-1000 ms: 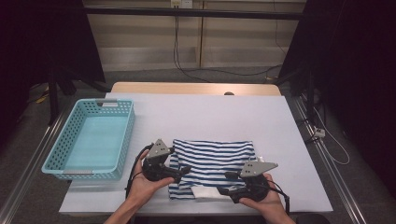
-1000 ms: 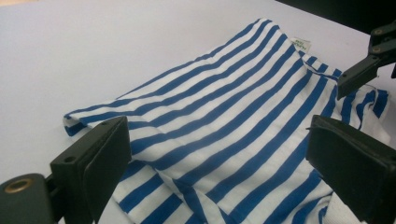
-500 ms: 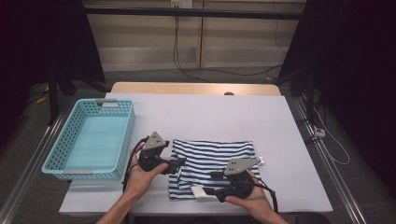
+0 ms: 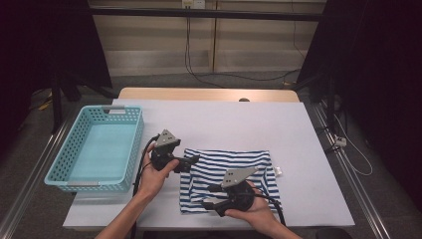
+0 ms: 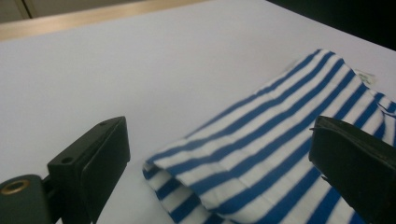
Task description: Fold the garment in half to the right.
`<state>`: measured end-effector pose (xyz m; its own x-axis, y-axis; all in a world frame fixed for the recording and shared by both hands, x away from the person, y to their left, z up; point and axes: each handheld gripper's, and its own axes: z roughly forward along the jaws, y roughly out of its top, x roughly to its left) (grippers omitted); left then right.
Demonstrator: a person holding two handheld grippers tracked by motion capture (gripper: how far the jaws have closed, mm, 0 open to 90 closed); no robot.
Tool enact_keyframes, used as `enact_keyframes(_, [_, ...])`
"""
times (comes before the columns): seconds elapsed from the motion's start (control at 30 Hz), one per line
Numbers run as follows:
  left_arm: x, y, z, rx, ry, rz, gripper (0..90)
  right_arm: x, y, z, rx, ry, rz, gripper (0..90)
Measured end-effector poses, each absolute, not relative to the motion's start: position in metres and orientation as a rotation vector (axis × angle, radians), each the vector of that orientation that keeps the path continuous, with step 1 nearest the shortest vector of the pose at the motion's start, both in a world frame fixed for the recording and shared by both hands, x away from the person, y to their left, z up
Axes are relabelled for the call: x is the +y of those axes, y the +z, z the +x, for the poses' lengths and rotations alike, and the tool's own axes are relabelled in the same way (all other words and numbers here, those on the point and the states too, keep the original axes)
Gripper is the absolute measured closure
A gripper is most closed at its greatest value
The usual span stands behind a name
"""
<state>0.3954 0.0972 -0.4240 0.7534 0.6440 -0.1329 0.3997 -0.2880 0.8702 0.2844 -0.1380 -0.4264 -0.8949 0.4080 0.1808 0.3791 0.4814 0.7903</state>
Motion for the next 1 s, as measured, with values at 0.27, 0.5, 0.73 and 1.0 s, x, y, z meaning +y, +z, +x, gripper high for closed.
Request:
enact_keyframes(0.27, [0.096, -0.425, 0.417, 0.774, 0.275, 2.037, 5.9, -0.113, -0.428, 0.294, 2.730, 1.377, 0.698, 48.1])
enact_keyframes(0.5, [0.094, -0.435, 0.421, 0.758, 0.227, 2.072, 6.4, -0.098, -0.431, 0.305, 2.744, 1.342, 0.697, 52.6])
enact_keyframes(0.73, [0.102, -0.439, 0.427, 0.817, 0.230, 2.063, 12.1, -0.091, -0.441, 0.307, 2.767, 1.242, 0.692, 64.0])
enact_keyframes(1.0, [0.098, -0.451, 0.430, 0.875, 0.209, 2.086, 25.8, -0.087, -0.446, 0.304, 2.779, 1.173, 0.696, 83.3])
